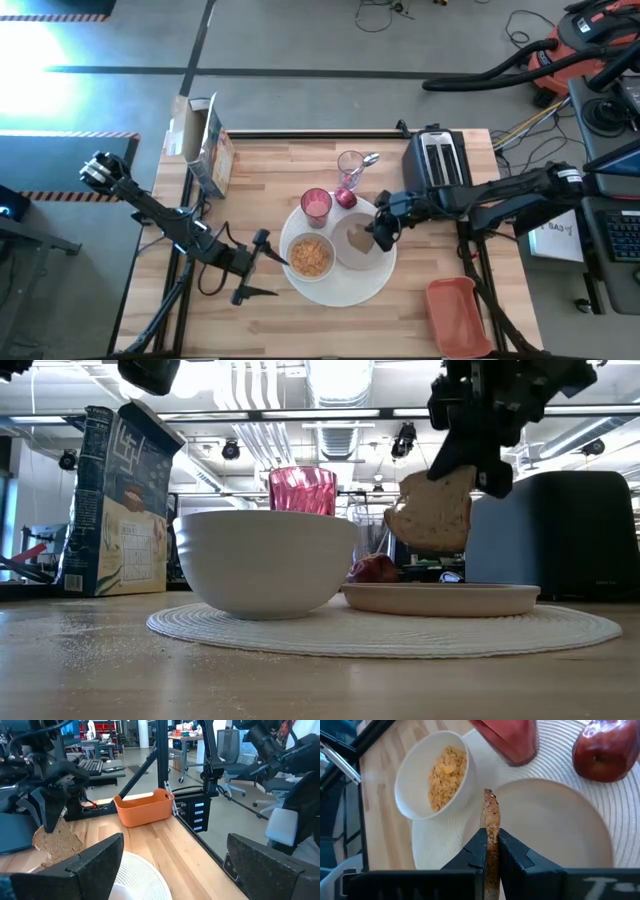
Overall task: Arrange a breakfast setting
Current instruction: Put the toast on the brown plate, then put the orange spoon on the white tablemat to the top of the white bowl
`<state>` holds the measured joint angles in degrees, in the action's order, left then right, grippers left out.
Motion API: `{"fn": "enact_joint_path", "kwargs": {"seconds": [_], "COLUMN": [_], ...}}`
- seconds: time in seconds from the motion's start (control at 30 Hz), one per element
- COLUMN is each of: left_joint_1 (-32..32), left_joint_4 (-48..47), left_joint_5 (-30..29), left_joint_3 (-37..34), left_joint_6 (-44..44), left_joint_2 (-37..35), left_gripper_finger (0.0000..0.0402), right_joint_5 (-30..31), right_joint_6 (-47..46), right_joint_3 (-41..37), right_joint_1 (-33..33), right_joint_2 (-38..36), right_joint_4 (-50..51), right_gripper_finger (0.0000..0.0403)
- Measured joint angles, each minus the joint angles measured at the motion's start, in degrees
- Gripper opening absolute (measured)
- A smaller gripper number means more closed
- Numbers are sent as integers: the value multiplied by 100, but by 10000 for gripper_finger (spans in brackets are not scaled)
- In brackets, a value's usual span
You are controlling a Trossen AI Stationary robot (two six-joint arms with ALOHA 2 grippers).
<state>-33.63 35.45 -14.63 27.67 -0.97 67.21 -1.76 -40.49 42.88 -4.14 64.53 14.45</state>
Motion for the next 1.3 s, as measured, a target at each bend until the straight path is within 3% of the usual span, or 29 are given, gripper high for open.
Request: {"fn": "enact_joint_path", "kwargs": {"seconds": [0.43, 0.63, 0.83, 1.1, 1.3], "left_joint_1": [40, 48, 69, 118, 188], "left_joint_4": [-52, -51, -71, -94, -90], "left_joint_5": [-45, -969, -1616, -1644, -1644], "left_joint_3": [340, 542, 664, 725, 705], "left_joint_6": [149, 563, 1052, 1083, 1102], "left_joint_2": [49, 49, 49, 49, 98], "left_gripper_finger": [337, 337, 337, 337, 337], "right_joint_5": [27, -128, -561, -588, -772], "right_joint_6": [396, 975, 1253, 1279, 1604], "right_joint_3": [-136, -136, -134, -132, -130], "right_joint_1": [4, 41, 144, 173, 170], "right_joint_2": [535, 871, 910, 544, 73], "right_joint_4": [-25, -26, -16, 25, 19], "right_gripper_finger": [23, 27, 65, 124, 140]}}
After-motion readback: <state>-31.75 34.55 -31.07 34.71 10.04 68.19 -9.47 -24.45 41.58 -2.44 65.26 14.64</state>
